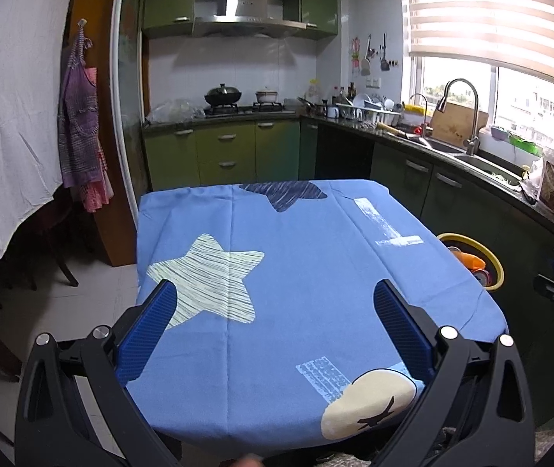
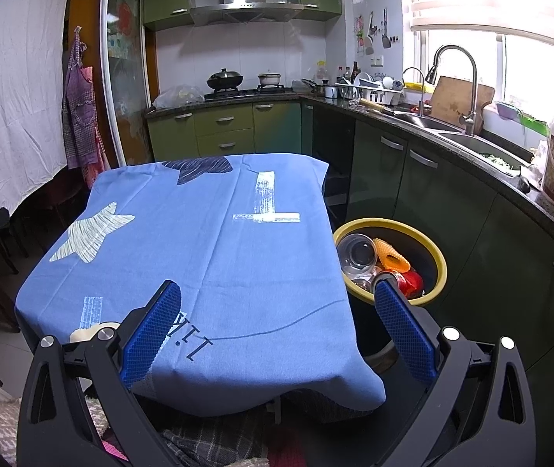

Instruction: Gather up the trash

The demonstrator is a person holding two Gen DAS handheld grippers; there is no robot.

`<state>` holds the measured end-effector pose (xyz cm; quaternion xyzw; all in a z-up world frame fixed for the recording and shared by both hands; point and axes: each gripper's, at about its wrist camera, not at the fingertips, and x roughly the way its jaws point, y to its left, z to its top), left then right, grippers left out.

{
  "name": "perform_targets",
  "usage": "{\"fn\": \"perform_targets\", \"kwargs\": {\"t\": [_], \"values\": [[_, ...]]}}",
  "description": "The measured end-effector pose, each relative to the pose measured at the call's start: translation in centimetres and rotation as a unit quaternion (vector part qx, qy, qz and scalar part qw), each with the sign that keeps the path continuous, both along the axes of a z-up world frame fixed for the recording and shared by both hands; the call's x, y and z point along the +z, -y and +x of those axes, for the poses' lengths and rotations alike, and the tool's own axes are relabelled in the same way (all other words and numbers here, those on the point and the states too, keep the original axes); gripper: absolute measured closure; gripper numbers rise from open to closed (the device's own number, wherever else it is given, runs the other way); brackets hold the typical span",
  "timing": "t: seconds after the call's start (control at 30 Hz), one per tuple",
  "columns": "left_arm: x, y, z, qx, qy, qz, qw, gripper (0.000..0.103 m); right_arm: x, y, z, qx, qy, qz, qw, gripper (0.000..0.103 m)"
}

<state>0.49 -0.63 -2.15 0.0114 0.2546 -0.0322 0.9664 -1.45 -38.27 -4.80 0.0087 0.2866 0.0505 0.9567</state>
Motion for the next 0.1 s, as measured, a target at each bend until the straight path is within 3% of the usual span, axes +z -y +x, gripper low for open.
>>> {"fn": "perform_targets", "kwargs": {"t": [0.1], "values": [[0.1, -0.4, 2.3, 0.011, -0.006, 0.006, 0.9999, 0.007, -0.2, -0.5, 1.5, 0.012, -0.008, -0.01, 1.0, 0.005]]}}
